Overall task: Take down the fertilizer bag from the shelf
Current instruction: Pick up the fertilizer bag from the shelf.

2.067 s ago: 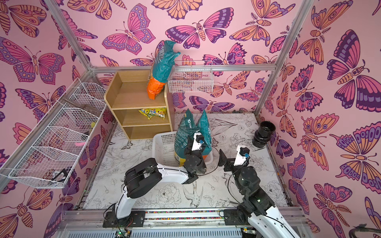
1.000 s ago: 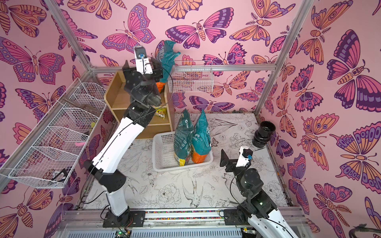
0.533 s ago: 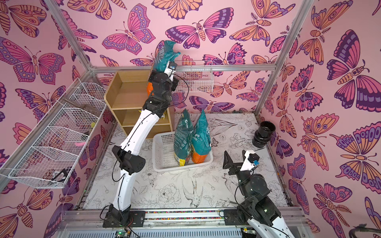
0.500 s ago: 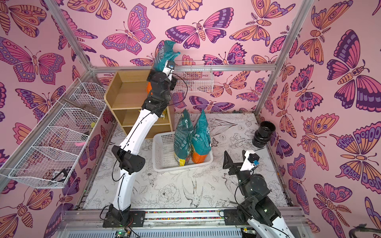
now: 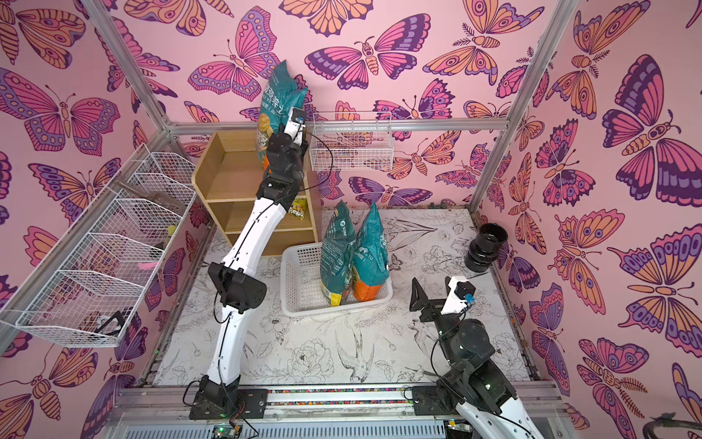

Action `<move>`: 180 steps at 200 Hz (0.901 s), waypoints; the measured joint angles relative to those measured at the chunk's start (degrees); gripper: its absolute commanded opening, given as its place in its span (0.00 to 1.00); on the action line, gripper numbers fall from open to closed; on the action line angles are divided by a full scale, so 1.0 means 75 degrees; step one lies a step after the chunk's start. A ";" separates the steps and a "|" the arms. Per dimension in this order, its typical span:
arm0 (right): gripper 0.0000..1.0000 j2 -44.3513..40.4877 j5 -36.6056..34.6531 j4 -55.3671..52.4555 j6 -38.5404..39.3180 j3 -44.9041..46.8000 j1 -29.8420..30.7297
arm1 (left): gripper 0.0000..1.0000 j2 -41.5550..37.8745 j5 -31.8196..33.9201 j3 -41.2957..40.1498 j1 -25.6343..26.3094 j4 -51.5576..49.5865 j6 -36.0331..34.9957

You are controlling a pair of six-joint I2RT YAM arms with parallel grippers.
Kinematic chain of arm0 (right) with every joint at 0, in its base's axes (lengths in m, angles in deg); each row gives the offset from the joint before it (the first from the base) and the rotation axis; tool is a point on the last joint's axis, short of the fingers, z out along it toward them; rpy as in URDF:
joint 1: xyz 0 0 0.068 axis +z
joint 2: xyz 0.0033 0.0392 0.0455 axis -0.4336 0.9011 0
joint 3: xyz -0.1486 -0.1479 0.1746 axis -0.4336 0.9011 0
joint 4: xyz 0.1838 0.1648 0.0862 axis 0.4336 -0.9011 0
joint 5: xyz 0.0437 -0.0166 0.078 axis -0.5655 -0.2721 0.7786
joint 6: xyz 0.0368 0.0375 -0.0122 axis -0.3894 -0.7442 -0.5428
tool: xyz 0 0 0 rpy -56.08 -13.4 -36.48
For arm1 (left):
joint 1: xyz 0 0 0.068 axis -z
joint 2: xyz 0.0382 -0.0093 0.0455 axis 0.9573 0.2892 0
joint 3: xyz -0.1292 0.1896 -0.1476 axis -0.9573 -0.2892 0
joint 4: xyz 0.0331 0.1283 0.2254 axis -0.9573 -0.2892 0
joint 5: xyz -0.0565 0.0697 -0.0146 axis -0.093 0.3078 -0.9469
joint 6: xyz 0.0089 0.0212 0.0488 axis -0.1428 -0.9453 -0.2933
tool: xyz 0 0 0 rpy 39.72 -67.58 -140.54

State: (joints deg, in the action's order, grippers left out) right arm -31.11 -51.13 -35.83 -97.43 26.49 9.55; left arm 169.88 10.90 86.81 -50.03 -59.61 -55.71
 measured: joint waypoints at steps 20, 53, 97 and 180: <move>0.99 0.0038 0.0003 0.0023 0.0000 0.0000 0.0000 | 0.00 -0.0052 0.0195 -0.0099 0.0038 0.0111 0.0012; 0.99 0.0093 0.0009 0.0020 -0.0003 0.0000 0.0000 | 0.00 -0.0787 0.0994 -0.1341 0.0300 0.0784 -0.0286; 0.99 0.0093 0.0017 0.0023 -0.0003 0.0000 0.0000 | 0.00 -0.3675 0.1495 -0.5438 0.1110 0.1993 -0.0673; 0.99 0.0093 0.0163 0.0020 -0.0009 0.0000 0.0000 | 0.00 -0.7688 0.2535 -0.9556 0.3987 0.5193 -0.2361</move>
State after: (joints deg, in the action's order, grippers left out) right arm -30.41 -49.91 -35.67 -97.49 26.49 9.55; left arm 112.22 29.92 15.14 -20.13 -20.66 -73.42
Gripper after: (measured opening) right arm 0.993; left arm 0.155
